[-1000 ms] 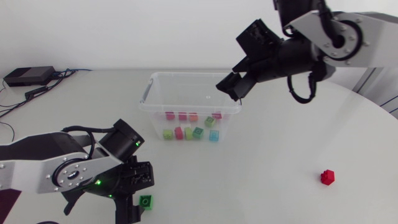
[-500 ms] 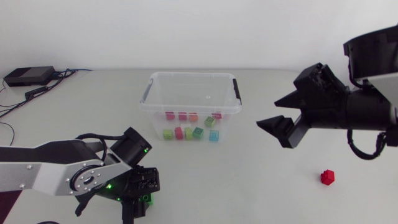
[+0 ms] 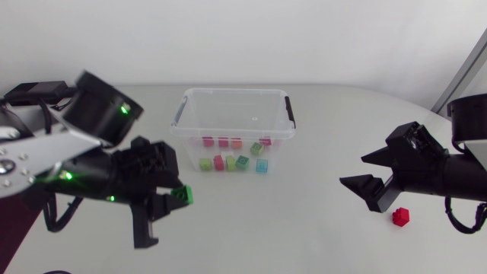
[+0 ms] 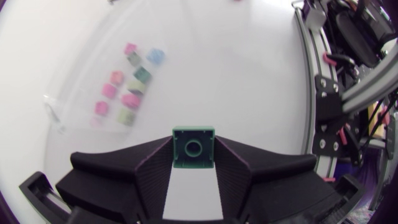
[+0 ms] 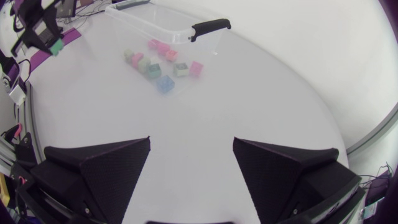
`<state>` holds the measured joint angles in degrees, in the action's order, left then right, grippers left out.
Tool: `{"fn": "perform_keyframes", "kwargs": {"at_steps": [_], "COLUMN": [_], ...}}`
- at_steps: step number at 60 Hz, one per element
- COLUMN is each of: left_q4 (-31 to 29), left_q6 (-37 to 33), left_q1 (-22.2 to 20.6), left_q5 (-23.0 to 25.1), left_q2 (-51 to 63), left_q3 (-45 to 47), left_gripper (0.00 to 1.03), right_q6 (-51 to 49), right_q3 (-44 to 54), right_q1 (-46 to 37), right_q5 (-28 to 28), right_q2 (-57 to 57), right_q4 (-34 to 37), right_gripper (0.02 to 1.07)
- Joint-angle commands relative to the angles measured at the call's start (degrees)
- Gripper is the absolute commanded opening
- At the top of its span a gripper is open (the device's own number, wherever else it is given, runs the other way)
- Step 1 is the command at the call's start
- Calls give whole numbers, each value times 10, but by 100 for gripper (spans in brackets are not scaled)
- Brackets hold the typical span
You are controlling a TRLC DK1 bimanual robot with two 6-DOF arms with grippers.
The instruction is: Pick up the duplo bricks and place them in the container
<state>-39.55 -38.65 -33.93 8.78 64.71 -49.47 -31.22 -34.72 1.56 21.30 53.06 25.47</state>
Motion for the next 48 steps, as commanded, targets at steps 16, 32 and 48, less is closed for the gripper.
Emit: {"fn": "perform_keyframes", "kwargs": {"at_steps": [16, 32, 48], "left_q4": [205, 367, 395], "left_q6": [169, 234, 269], "left_q1": [60, 79, 119], "left_q5": [0, -90, -108], "left_q2": [120, 263, 353], "left_q3": [-139, -187, -245], "left_gripper": [28, 29, 66], "right_q6": [-20, -23, -27], "right_q3": [65, 84, 84], "right_q1": [-9, -10, -23], "right_q5": [5, -12, -31], "right_q2": [13, 6, -21], "right_q4": [-22, -23, -2], "right_gripper": [98, 98, 98]}}
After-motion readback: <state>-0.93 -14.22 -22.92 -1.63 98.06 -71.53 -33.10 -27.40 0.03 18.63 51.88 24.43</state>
